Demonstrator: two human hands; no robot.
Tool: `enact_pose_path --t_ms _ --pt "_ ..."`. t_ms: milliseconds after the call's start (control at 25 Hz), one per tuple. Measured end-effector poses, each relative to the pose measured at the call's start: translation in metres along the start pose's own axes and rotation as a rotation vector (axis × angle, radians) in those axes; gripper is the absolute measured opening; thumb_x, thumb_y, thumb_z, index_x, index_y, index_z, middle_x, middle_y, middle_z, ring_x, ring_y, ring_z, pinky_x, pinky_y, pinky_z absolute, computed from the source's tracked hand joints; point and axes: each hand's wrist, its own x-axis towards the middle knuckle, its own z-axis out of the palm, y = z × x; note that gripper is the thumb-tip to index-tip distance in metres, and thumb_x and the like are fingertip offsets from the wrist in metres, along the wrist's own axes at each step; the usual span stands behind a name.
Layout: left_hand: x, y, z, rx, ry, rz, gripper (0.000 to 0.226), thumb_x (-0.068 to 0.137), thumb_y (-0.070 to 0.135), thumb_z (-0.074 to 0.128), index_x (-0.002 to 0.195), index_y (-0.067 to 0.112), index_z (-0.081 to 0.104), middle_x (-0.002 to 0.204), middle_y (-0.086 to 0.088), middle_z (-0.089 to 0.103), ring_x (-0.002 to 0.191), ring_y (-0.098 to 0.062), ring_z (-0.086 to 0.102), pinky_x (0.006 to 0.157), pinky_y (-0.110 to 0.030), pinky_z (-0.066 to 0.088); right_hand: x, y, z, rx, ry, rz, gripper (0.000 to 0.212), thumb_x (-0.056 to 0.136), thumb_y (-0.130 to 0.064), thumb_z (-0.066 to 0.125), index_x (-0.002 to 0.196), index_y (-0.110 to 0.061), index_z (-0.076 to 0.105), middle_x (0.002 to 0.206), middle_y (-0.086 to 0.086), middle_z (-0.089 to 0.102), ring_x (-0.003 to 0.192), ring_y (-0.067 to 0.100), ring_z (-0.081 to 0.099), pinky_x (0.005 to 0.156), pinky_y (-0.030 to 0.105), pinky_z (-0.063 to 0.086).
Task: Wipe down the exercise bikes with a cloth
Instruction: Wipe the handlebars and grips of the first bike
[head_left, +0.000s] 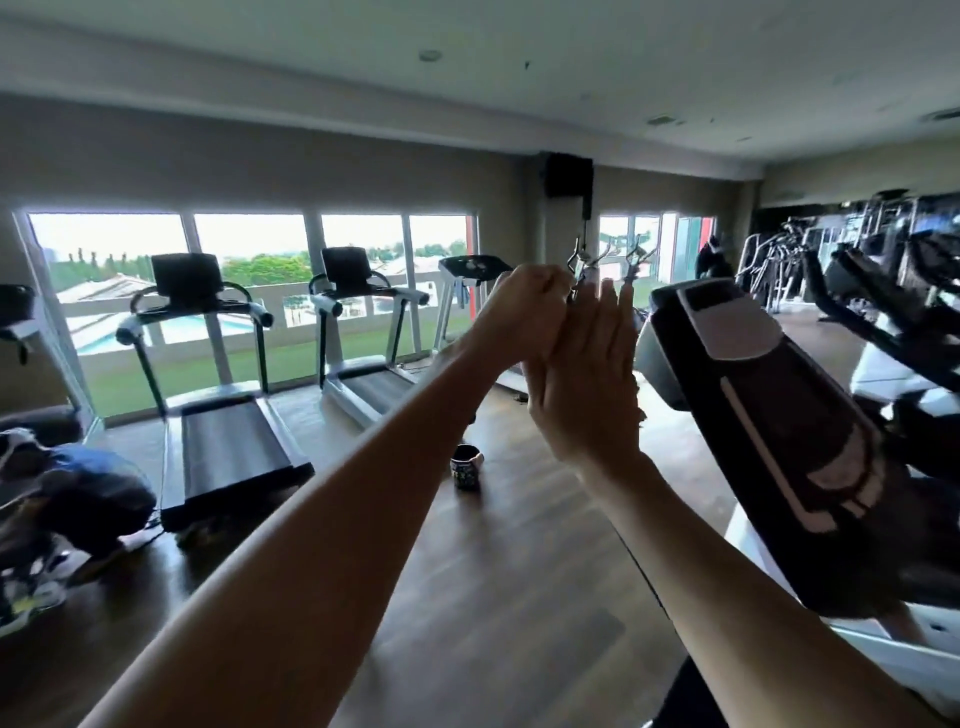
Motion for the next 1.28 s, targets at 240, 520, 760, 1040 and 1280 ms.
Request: enact_pose_path --t_ms 240,520,760,1040,1280 --pt "0.006 -0.021 -0.01 -0.294 -0.12 0.043 0.048 0.087 0.043 0.055 0.095 0.001 0.077 0.101 -0.027 0.07 0.09 -0.02 0.063 0.095 -0.043 0.05 -0.009 0.005 -0.019 -0.131 -0.027 -0.086 0.07 0.106 -0.049 0.02 0.151 0.004 0.031 0.142 0.023 0.046 0.132 0.037 0.041 0.122 0.051 0.017" --pt "0.011 -0.034 -0.013 -0.395 -0.22 -0.004 0.049 0.089 0.059 0.043 0.082 0.03 0.081 0.096 -0.008 0.078 0.105 -0.028 0.072 0.106 -0.052 0.048 0.025 -0.001 0.0 -0.099 0.007 -0.088 0.074 0.102 -0.041 0.033 0.155 0.009 0.02 0.162 0.031 0.019 0.153 0.042 0.013 0.123 0.052 0.02" --pt "0.014 -0.044 -0.005 -0.372 -0.156 0.064 0.057 0.085 0.07 0.036 0.094 0.034 0.08 0.107 0.001 0.078 0.111 -0.021 0.069 0.107 -0.051 0.047 -0.006 0.006 -0.002 0.165 0.014 -0.004 0.062 0.096 -0.043 0.044 0.136 0.005 0.042 0.122 0.023 0.051 0.111 0.035 0.052 0.096 0.039 0.045" --pt "0.014 -0.045 -0.004 -0.346 -0.157 0.125 0.054 0.089 0.063 0.033 0.095 0.034 0.079 0.102 0.006 0.077 0.11 -0.018 0.068 0.107 -0.048 0.046 0.02 0.001 0.004 -0.018 0.031 -0.014 0.065 0.095 -0.041 0.036 0.136 0.01 0.043 0.132 0.028 0.05 0.124 0.04 0.049 0.11 0.043 0.038" --pt "0.007 -0.04 -0.007 -0.365 -0.137 0.076 0.054 0.084 0.066 0.037 0.096 0.034 0.079 0.108 0.0 0.076 0.109 -0.022 0.068 0.102 -0.05 0.05 -0.015 0.009 -0.006 0.122 -0.041 -0.033 0.067 0.095 -0.044 0.038 0.136 0.01 0.041 0.12 0.026 0.052 0.109 0.036 0.054 0.097 0.04 0.045"
